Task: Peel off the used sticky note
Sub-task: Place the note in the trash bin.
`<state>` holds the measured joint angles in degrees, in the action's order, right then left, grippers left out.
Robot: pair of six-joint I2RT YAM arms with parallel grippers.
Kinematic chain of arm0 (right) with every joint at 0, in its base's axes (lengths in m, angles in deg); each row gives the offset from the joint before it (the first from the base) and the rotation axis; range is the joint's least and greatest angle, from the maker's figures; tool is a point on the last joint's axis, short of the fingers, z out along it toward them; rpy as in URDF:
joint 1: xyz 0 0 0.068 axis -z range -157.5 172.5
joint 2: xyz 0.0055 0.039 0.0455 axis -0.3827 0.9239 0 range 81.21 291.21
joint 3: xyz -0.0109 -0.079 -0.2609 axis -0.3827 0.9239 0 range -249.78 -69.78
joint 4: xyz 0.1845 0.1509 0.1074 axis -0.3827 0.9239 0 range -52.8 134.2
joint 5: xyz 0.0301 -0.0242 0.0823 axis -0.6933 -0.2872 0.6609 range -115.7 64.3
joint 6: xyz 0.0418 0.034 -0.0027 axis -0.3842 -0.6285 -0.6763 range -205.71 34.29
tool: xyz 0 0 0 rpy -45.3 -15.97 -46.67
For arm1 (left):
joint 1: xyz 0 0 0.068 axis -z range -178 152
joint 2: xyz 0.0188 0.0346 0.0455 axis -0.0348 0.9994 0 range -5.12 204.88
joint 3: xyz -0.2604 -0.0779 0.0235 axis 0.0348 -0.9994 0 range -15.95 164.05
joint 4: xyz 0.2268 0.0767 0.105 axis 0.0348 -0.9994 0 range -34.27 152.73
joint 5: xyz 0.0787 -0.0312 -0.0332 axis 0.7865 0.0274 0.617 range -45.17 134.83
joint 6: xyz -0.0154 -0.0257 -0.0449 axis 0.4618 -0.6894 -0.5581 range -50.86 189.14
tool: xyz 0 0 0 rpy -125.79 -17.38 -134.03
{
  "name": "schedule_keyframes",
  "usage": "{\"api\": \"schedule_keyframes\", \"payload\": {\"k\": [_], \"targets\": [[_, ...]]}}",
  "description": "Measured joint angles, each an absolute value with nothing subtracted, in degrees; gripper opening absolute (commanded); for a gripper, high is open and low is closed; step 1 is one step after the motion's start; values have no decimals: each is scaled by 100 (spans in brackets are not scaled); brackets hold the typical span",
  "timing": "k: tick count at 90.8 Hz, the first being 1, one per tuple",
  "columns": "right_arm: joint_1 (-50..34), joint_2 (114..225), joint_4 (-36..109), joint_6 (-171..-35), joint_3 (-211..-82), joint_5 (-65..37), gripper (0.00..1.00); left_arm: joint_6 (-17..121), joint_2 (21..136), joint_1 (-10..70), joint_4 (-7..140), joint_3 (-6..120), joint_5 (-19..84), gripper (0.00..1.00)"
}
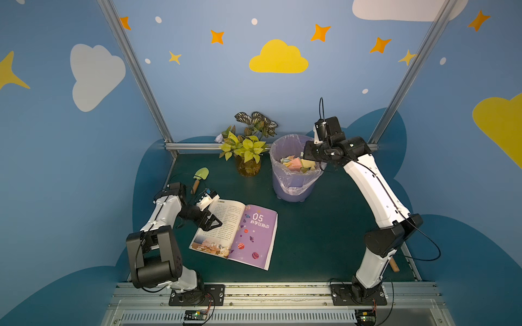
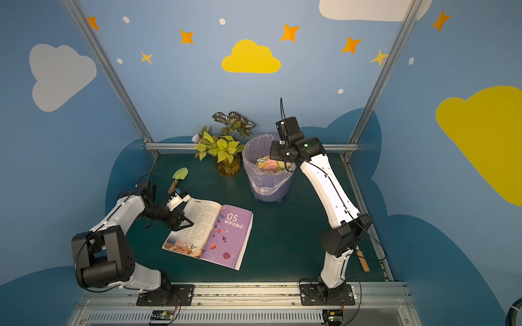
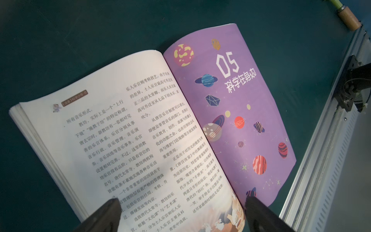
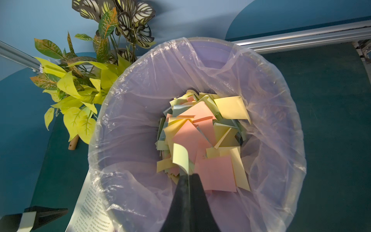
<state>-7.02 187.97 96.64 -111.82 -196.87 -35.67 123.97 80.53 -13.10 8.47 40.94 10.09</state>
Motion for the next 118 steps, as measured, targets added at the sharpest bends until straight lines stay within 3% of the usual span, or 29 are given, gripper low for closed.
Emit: {"api": "schedule_keyframes", "payload": {"k": [13, 24, 63, 118], "targets": [[-800, 19333, 9933, -11059, -20209, -3828, 67, 12493, 8053, -1316, 854, 4085, 1057, 96], [-1014, 19694, 10149, -10908, -20542, -4206, 86, 12580, 8053, -1377, 880, 3989, 1123, 96], [-1567, 19742, 10431, -10629, -20671, -4621, 89, 12705, 8046, -1478, 930, 3875, 1320, 94], [-1803, 19744, 10431, -10637, -20671, -3784, 91, 12755, 7887, -1489, 952, 3847, 1359, 94]]}}
